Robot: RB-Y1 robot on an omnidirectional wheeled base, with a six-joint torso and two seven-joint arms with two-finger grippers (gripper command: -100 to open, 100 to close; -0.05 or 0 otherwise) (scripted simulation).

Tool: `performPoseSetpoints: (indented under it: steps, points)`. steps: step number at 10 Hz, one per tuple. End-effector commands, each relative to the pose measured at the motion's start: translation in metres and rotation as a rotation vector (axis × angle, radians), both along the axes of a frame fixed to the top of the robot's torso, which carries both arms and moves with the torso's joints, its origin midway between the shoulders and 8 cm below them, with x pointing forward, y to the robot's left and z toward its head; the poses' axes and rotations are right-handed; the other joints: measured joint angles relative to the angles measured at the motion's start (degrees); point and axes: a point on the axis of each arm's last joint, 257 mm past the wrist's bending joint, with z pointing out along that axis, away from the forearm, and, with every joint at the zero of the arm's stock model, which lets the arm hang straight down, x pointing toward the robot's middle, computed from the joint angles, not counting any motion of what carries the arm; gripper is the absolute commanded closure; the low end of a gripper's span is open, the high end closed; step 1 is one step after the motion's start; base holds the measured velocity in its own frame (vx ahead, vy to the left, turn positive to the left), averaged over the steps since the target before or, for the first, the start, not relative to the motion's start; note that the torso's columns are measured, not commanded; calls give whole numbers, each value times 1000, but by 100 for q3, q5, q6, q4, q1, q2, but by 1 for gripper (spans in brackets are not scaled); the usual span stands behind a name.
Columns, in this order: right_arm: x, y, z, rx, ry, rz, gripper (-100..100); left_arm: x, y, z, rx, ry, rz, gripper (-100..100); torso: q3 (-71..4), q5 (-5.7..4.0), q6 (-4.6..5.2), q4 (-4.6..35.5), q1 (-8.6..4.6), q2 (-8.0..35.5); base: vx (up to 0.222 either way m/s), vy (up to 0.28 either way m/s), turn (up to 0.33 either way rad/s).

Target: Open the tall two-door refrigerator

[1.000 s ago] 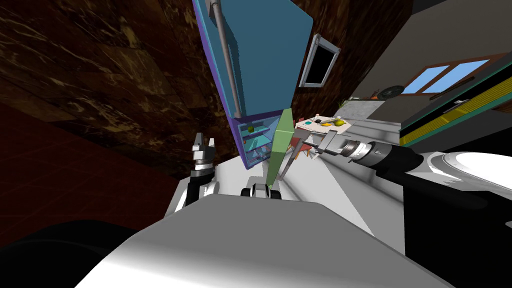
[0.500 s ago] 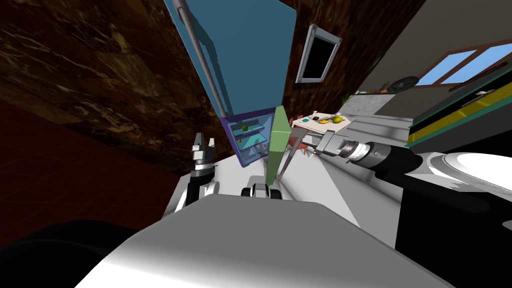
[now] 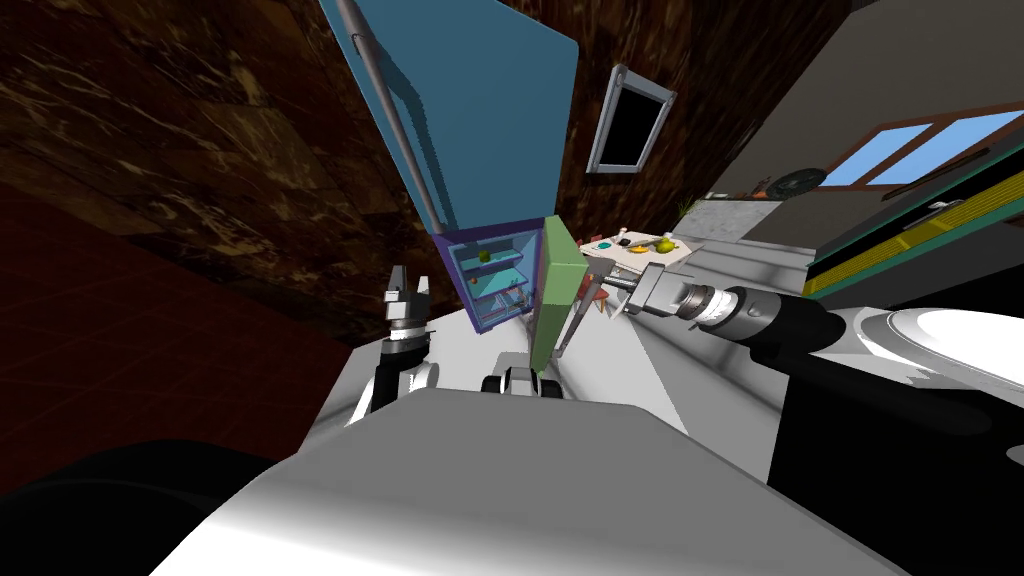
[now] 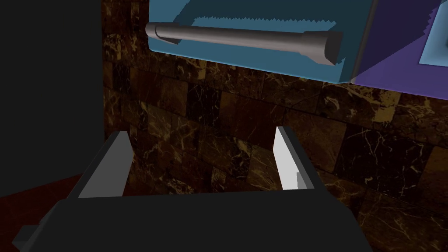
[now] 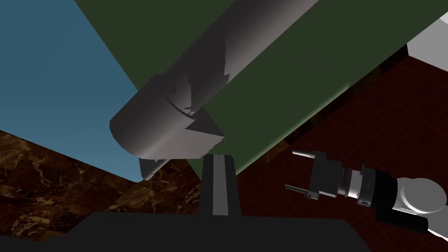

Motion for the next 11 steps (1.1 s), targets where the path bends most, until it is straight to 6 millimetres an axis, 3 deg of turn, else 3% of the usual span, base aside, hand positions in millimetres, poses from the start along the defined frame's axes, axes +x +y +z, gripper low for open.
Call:
performPoseSetpoints:
  steps: [1,3,4,6,9,11]
  points:
    - [0,1,-1,0,1,4,100,0,0,0,0,0,0,0,-1,11,-1,-1,36,-1,0,-28,1]
    - [0,1,-1,0,1,4,100,0,0,0,0,0,0,0,6,16,0,3,42,9,3,43,-18]
    - [-8,12,-1,-1,1,36,100,0,0,0,0,0,0,0,7,12,0,4,24,12,-15,-72,97]
    - [-8,12,-1,-1,1,36,100,0,0,0,0,0,0,0,9,-16,3,4,-56,13,-1,-151,11]
    - [-8,12,-1,-1,1,36,100,0,0,0,0,0,0,0,4,16,-1,3,37,8,5,-25,-21]
    - [-8,12,-1,-1,1,36,100,0,0,0,0,0,0,0,7,10,0,4,20,12,-3,6,15]
